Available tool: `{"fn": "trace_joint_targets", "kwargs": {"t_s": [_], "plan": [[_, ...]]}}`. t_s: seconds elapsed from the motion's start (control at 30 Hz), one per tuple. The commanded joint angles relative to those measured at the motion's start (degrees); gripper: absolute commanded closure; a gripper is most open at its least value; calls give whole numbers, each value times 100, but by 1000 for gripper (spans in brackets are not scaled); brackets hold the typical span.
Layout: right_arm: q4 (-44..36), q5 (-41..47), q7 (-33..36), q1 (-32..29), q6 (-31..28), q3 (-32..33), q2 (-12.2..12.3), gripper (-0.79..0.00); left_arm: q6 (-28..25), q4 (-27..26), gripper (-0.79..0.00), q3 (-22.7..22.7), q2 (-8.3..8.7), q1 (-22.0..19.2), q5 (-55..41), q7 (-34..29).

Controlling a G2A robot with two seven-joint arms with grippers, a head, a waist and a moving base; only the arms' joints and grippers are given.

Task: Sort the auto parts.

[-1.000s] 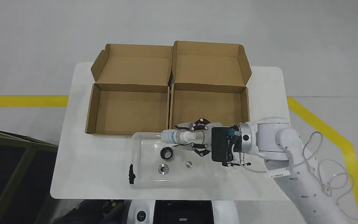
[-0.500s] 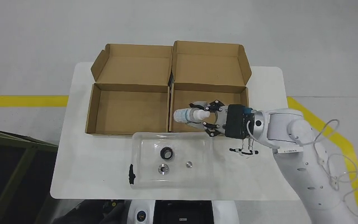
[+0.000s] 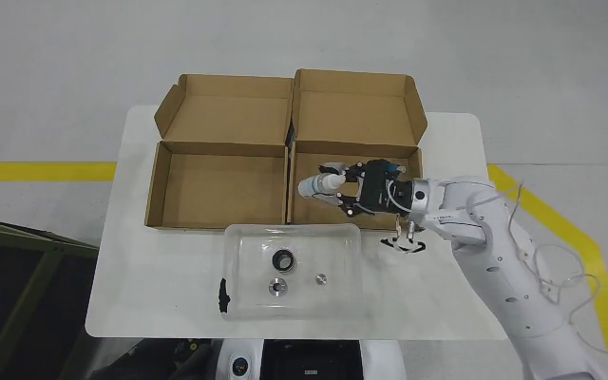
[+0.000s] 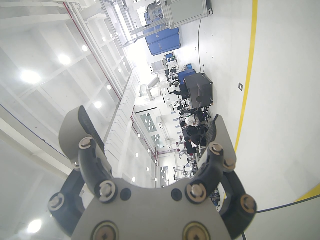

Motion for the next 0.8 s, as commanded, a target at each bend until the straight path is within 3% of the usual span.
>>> {"fn": "trace_joint_targets", "kwargs": {"t_s": [0.0,0.77], "plan": [[177,7,35,114,47,-88,-22,0,0,0,-785,0,0,0,0,0],[2152,36,575,1422,835,-1412,-491,0,0,0,-785,0,0,0,0,0]]}}
